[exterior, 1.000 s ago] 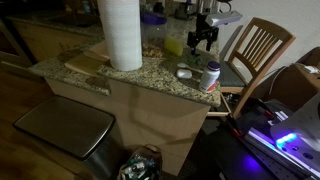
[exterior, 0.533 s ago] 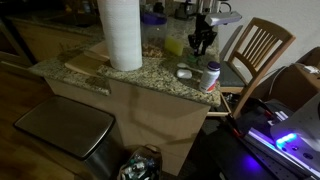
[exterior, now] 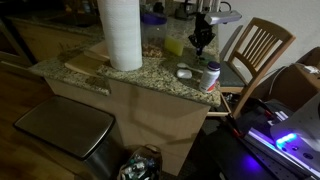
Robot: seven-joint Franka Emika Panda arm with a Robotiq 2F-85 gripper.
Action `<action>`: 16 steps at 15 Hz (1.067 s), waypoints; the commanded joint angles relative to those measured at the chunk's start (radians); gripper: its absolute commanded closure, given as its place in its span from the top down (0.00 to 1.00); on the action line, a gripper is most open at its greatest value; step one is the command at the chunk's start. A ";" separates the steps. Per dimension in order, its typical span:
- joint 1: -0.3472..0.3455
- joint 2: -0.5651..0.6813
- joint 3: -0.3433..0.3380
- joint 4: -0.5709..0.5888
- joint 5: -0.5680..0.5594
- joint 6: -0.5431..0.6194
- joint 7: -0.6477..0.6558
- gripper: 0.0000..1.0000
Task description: Move the keys backwards
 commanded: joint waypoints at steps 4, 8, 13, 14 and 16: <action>-0.010 0.000 0.008 -0.010 0.031 0.054 0.009 0.00; -0.035 -0.095 -0.014 -0.013 0.000 0.100 0.031 0.00; -0.137 -0.195 -0.035 0.096 -0.169 0.037 0.144 0.00; -0.150 -0.202 -0.037 0.124 -0.164 0.013 0.138 0.00; -0.151 -0.210 -0.030 0.103 -0.129 0.038 0.110 0.00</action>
